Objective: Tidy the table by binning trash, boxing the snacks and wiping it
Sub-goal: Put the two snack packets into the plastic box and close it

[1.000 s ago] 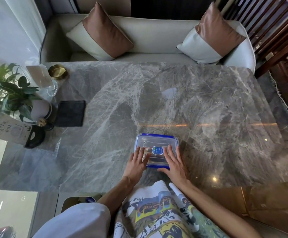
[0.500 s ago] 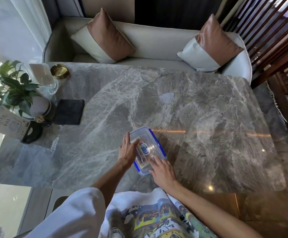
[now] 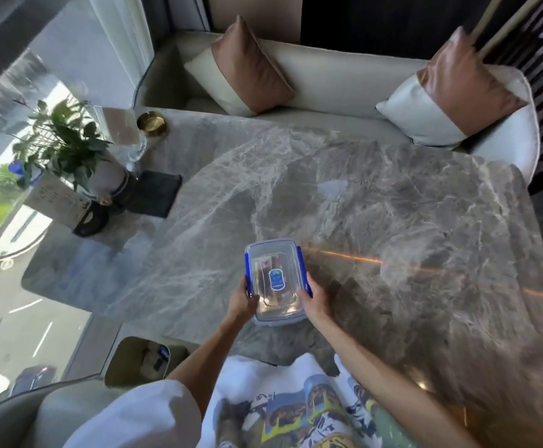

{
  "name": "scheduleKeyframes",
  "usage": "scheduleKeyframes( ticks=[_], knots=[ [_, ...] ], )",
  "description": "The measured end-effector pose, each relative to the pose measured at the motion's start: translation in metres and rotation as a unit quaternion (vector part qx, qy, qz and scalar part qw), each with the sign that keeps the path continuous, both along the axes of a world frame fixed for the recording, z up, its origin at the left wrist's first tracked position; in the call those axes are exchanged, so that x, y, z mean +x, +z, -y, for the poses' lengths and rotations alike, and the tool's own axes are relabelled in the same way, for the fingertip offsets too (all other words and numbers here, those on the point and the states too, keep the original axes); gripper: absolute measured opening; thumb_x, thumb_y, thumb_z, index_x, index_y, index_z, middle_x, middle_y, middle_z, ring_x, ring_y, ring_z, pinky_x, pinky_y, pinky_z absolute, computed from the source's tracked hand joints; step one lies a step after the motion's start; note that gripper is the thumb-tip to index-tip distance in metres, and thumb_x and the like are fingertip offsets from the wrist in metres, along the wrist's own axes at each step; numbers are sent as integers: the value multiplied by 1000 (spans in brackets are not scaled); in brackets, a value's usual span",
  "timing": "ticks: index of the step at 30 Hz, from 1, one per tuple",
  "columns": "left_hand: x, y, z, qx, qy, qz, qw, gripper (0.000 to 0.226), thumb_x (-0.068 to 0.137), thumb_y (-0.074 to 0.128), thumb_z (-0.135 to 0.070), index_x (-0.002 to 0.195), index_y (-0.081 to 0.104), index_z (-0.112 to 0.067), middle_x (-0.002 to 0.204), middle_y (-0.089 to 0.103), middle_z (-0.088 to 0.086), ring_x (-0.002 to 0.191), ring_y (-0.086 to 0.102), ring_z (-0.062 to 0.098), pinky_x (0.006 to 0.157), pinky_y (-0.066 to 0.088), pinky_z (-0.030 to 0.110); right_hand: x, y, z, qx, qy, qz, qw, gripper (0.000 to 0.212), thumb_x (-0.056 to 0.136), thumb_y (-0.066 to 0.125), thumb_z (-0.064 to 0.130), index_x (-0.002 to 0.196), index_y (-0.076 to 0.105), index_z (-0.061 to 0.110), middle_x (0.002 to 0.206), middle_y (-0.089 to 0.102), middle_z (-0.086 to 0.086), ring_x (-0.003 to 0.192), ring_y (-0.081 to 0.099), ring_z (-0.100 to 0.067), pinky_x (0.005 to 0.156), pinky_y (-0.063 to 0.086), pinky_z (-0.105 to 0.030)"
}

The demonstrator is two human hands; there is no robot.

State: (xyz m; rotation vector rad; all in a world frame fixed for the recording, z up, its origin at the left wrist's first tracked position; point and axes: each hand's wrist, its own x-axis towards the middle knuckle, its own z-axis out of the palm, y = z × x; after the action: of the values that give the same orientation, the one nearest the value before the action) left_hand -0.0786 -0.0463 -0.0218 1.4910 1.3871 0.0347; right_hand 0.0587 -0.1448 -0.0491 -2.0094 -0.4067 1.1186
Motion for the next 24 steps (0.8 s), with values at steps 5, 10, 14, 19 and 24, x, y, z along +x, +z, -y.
scheduleKeyframes(
  ticks=[5, 10, 14, 19, 24],
  knots=[
    [30, -9, 26, 29, -43, -39, 998, 53, 82, 49, 2, 132, 53, -13, 115, 70, 17, 106, 65, 37, 82, 46, 32, 2, -5, 39, 11, -102, 5, 995, 51, 94, 57, 3, 142, 41, -3, 143, 50, -18, 132, 50, -25, 114, 38, -37],
    [32, -9, 25, 15, -74, -49, 996, 52, 83, 49, 0, 135, 45, -6, 118, 66, 24, 107, 62, 42, 87, 48, 39, 0, -3, 34, -28, -120, 6, 992, 53, 95, 54, 3, 145, 38, 3, 147, 47, -13, 133, 48, -20, 110, 36, -26],
    [18, -13, 13, -110, -59, 11, 992, 75, 90, 61, -15, 148, 17, 3, 132, 55, 21, 121, 56, 36, 105, 44, 44, -1, -10, 28, -95, -78, 18, 992, 55, 100, 41, 8, 153, 24, 11, 147, 47, -13, 131, 49, -29, 111, 39, -38],
    [1, -26, 16, -103, -64, 0, 993, 40, 94, 55, -3, 130, 46, 11, 127, 59, 30, 119, 57, 44, 102, 45, 53, -13, -11, 20, -138, -54, 37, 988, 49, 101, 38, 14, 150, 31, 13, 143, 51, -13, 126, 53, -31, 107, 43, -40],
    [-40, -26, -11, -90, -53, 26, 994, 36, 96, 49, -3, 130, 47, 9, 129, 59, 28, 122, 56, 42, 102, 45, 49, -43, -1, -19, -127, -20, 59, 990, 46, 99, 42, 6, 145, 40, 6, 138, 56, -11, 125, 54, -30, 103, 40, -29]
  ],
)
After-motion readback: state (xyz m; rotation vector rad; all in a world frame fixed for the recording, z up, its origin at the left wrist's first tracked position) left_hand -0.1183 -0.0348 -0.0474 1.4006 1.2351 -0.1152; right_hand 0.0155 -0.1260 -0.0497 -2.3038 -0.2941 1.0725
